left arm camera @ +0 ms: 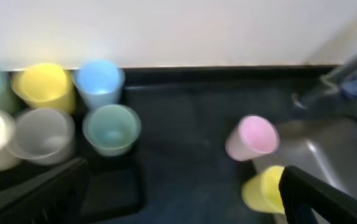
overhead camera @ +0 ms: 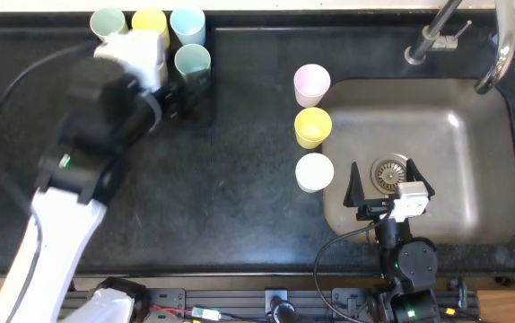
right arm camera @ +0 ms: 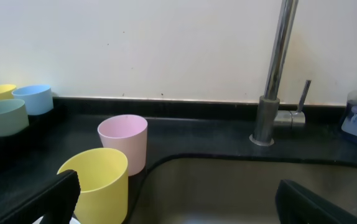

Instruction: Store Cups

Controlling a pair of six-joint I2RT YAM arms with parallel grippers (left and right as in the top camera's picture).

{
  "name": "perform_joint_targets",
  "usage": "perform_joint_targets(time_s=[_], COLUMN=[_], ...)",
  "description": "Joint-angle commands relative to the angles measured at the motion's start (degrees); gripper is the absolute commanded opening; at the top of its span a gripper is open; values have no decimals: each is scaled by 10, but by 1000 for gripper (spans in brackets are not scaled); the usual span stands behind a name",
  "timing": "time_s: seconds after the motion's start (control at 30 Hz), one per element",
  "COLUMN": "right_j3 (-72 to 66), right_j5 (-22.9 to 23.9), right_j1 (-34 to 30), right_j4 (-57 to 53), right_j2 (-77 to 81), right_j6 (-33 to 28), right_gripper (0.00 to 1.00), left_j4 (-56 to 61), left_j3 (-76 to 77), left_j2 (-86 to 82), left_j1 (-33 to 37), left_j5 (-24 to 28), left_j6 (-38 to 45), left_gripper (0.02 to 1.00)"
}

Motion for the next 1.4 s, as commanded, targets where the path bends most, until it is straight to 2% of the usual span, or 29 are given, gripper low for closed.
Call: perform_joint_targets(time_s=[0.03, 0.17, 0.27, 0.53, 0.67, 0.97, 1.1, 1.2, 1.23, 1.37, 1.4], right_j3=[-7, -7, -7, -7, -7, -7, -7, -7, -7, -7, -7], right_j5=[6, 6, 6, 6, 6, 6, 6, 6, 6, 6, 6], right_j1=[-2, -2, -2, -2, -2, -2, -2, -2, -2, -2, -2], right_j4=[3, 3, 3, 3, 3, 3, 3, 3, 3, 3, 3], right_j2=[-6, -6, -6, -6, -6, -6, -6, -6, -6, -6, -6], right_j6=[-2, -2, -2, -2, -2, -2, -2, -2, -2, -2, -2], right_gripper=[998, 998, 996, 998, 998, 998, 998, 998, 998, 996, 998], left_j4=[-87, -234, -318, -432, -443, -421, -406, -386, -378, -365, -365], left_j3=[132, 307, 439, 687, 703, 703, 703, 703, 703, 703, 703], left_j2=[112, 244, 340, 545, 593, 657, 680, 692, 695, 700, 700], left_j1=[-67, -131, -165, -186, -186, -190, -190, -190, -191, -191, -191], left_j5=[-63, -160, -190, -157, -138, -133, -134, -134, -134, -133, -133], left_j6=[-56, -130, -143, -169, -169, -190, -189, -189, -189, -190, -189], left_gripper=[998, 1000, 1000, 1000, 1000, 991, 952, 849, 766, 185, 121])
